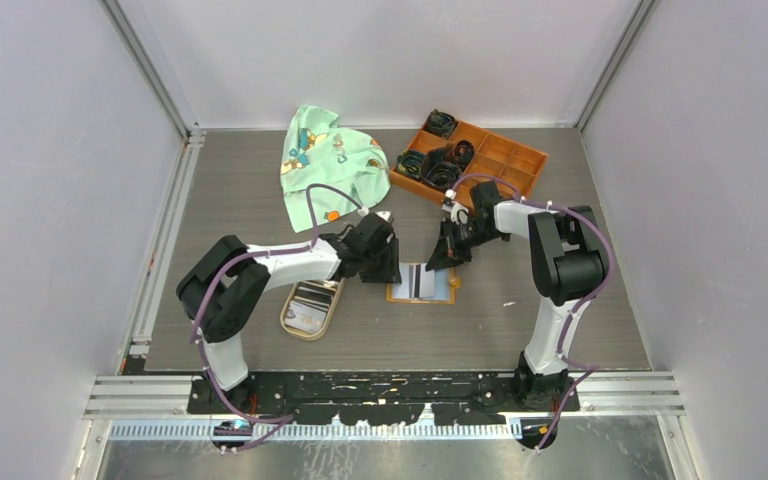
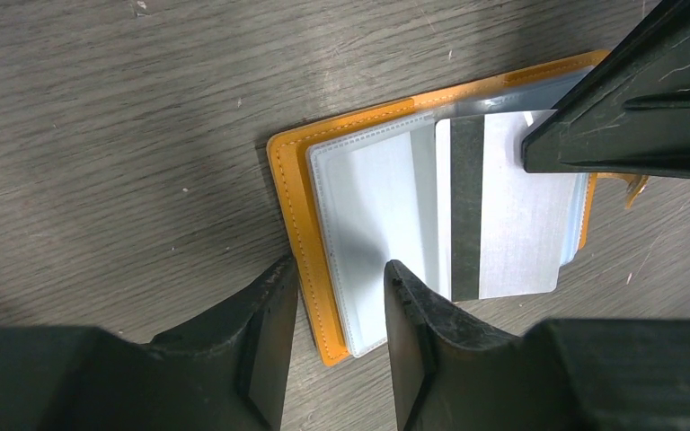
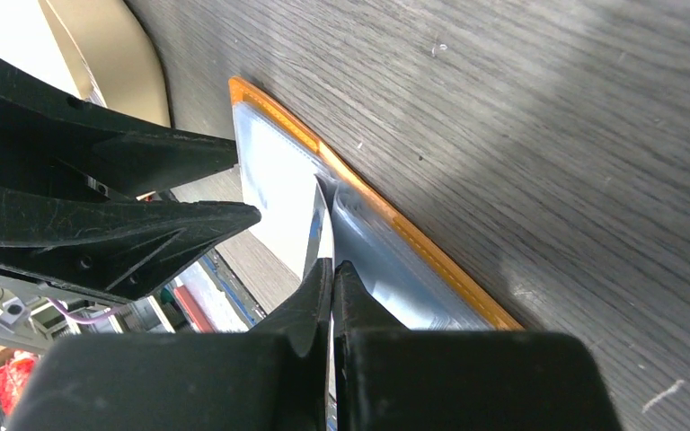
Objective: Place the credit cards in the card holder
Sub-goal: Insert the credit card into the card holder.
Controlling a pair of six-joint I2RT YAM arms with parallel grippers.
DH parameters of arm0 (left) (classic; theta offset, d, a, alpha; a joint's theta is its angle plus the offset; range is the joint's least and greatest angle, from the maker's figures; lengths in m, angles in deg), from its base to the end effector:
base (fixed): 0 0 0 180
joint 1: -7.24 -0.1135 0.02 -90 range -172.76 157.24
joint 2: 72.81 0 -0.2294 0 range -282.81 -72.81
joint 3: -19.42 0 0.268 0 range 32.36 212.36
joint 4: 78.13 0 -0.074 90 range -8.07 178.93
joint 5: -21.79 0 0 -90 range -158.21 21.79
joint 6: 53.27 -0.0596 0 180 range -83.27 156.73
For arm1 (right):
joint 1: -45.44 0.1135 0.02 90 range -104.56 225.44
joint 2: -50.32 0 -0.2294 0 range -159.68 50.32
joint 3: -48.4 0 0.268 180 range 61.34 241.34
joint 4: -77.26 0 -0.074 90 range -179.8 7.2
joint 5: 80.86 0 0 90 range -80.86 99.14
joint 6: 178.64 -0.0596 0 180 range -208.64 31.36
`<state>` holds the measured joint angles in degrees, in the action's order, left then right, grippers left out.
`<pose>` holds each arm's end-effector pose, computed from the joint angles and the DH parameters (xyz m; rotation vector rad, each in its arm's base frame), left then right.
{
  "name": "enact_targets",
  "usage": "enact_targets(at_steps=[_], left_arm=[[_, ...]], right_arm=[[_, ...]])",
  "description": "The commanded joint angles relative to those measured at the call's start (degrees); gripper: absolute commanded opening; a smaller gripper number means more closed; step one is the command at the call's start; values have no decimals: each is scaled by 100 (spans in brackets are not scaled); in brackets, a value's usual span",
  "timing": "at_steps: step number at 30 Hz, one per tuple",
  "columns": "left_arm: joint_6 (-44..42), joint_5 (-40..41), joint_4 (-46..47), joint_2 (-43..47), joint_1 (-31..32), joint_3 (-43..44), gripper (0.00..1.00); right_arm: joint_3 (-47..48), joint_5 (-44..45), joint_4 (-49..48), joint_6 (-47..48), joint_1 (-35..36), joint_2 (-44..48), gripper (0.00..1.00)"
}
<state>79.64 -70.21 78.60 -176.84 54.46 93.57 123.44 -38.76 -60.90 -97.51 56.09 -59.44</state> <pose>0.2621 -0.2863 0.0957 0.1144 2.6330 -0.6540 0.3302 0.1071 0.0659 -0.1891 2.7834 1.2752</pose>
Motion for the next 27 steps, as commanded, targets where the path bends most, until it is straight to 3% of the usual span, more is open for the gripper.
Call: enact_targets(at_steps=[1,27], left_arm=[[-98,-3,-133,-223,1,6,41],[24,-248,31,-254,16,-30,39]], right_arm=[[100,423,199,116,69,91,1],[-289,265,-997,-826,206,46,1]])
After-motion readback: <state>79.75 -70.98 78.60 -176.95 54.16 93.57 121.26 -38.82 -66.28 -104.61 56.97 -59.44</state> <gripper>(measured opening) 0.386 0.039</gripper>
